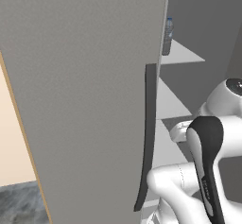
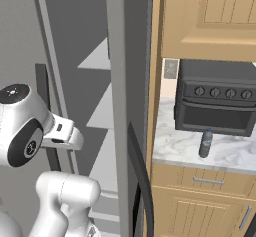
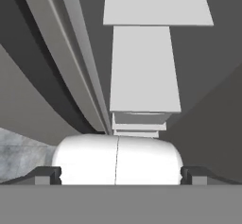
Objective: Take the bottled waters from the counter and place them in the freezer to freeze. Close the freezer door after placing the bottles.
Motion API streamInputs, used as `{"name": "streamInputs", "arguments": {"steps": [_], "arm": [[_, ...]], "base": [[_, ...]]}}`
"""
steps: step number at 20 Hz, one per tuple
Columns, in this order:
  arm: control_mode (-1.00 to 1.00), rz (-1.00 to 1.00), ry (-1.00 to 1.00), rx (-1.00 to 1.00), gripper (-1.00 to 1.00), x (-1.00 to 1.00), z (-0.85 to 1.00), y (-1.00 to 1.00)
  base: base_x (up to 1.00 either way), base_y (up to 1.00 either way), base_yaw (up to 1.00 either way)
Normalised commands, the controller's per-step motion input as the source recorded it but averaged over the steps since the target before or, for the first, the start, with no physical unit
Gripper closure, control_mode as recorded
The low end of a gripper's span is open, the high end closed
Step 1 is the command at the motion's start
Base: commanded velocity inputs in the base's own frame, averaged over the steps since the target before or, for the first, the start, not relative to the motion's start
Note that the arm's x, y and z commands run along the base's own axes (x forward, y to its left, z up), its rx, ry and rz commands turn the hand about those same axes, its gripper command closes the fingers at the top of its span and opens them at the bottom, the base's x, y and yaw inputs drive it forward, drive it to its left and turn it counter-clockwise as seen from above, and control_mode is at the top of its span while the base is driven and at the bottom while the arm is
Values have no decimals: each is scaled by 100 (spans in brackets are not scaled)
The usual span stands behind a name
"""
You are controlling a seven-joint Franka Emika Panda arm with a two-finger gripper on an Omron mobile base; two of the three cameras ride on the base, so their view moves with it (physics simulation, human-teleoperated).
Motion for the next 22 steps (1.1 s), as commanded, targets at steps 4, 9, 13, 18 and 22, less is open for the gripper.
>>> {"name": "streamInputs", "arguments": {"steps": [4,9,13,18,22], "arm": [[-100,0,0,0,-100,-28,0,0],[100,0,0,0,-100,-10,0,0],[100,0,0,0,-100,0,0,0],[100,0,0,0,-100,0,0,0],[100,0,0,0,-100,0,0,0]], "base": [[0,0,0],[-47,0,0],[-62,0,0],[-60,0,0],[-51,0,0]]}}
